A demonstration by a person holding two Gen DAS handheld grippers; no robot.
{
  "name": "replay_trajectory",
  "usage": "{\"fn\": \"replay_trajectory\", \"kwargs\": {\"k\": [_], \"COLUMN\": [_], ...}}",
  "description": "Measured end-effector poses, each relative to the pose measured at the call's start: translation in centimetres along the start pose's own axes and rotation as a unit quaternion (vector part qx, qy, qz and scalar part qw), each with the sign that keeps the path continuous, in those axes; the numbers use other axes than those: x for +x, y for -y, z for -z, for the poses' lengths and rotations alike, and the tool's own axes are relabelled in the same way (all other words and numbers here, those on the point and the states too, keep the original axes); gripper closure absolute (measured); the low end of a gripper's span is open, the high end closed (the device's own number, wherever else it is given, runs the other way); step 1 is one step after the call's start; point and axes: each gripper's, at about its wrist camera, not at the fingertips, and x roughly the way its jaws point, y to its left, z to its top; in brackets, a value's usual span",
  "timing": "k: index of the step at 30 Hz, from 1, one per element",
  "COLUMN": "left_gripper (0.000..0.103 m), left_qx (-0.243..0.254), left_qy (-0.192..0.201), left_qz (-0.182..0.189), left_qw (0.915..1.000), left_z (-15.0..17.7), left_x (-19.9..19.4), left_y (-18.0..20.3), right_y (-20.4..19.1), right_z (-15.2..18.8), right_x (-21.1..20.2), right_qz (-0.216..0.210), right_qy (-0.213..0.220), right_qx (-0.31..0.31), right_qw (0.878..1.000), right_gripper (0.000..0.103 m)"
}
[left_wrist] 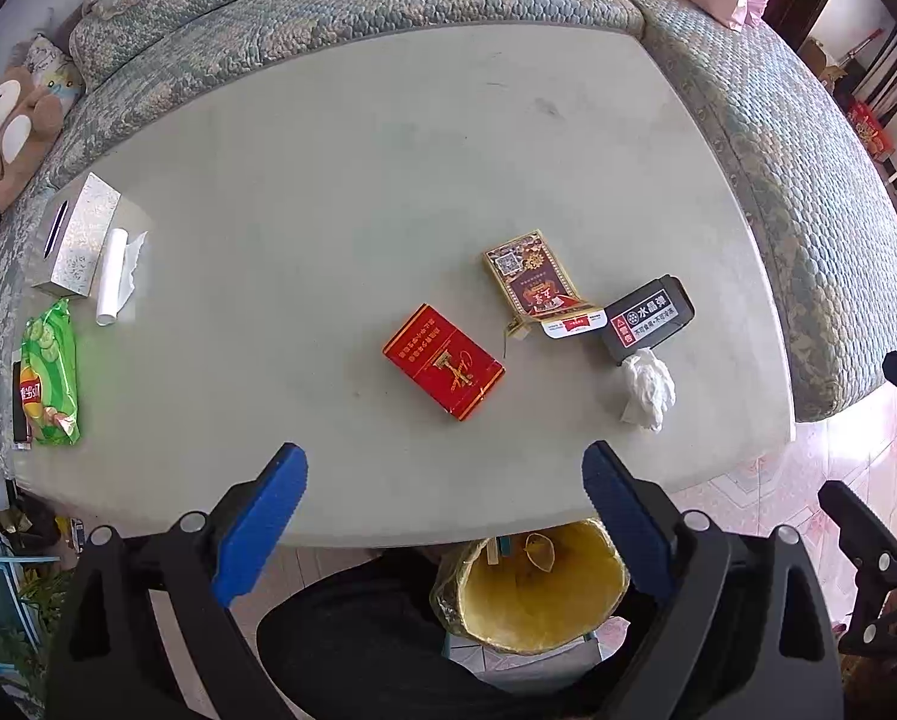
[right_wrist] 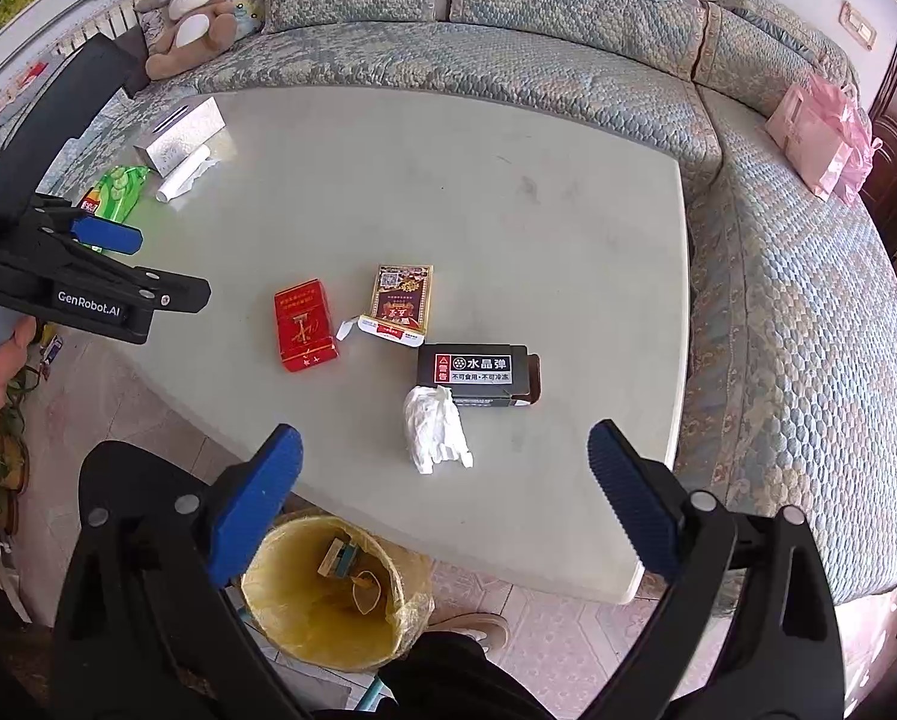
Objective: Collect trash
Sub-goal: 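Move both tools back over the table toward the red pack and tissue, then grasp the red cigarette pack with the left tool while the right tool grasps the white tissue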
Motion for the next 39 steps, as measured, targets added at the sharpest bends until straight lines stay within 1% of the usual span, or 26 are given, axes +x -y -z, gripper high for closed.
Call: {"fn": "replay_trajectory", "kwargs": {"k": [6,9,11,16,22,30,36,39], "left_gripper": [0.012,0.012,0.012,0.012,0.012,0.012,0.012,0.012], "left_qx": [0.0,0.002,-0.002,-0.025,-0.028,-0.068,-0.107,-0.124], "left_qy": [-0.026,-0.033,-0.037,-0.056,-0.081,-0.097,-0.107,-0.108], "left_qz": [-0.001,-0.005,-0.006,0.007,0.001,0.009,0.02,0.024], "left_qw": [0.9997,0.9995,0.9993,0.9981,0.9963,0.9929,0.9883,0.986], "left_z": [-0.8,-1.2,-1.5,-2.4,-3.2,-4.1,-4.6,-4.7], "left_x": [3.7,5.2,6.2,9.2,12.8,16.6,18.9,19.9], "left_y": [0.0,0.0,0.0,-0.2,-0.2,-1.5,-2.6,-3.2], "right_y": [0.2,0.5,0.7,1.1,1.5,1.2,1.1,1.0], "right_z": [-0.3,-0.3,-0.4,-0.2,0.4,1.4,2.4,2.6], "right_x": [2.9,4.0,5.0,7.8,11.0,15.2,18.1,19.0], "right_qz": [-0.013,-0.014,-0.015,-0.023,-0.028,-0.03,-0.032,-0.032], "right_qy": [-0.021,-0.026,-0.032,-0.052,-0.078,-0.1,-0.121,-0.124], "right_qx": [-0.001,-0.001,0.0,0.006,0.004,-0.005,-0.012,-0.015], "right_qw": [1.0,1.0,0.999,0.998,0.997,0.995,0.992,0.992], "right_gripper": [0.009,0.009,0.009,0.009,0.009,0.009,0.009,0.009]}}
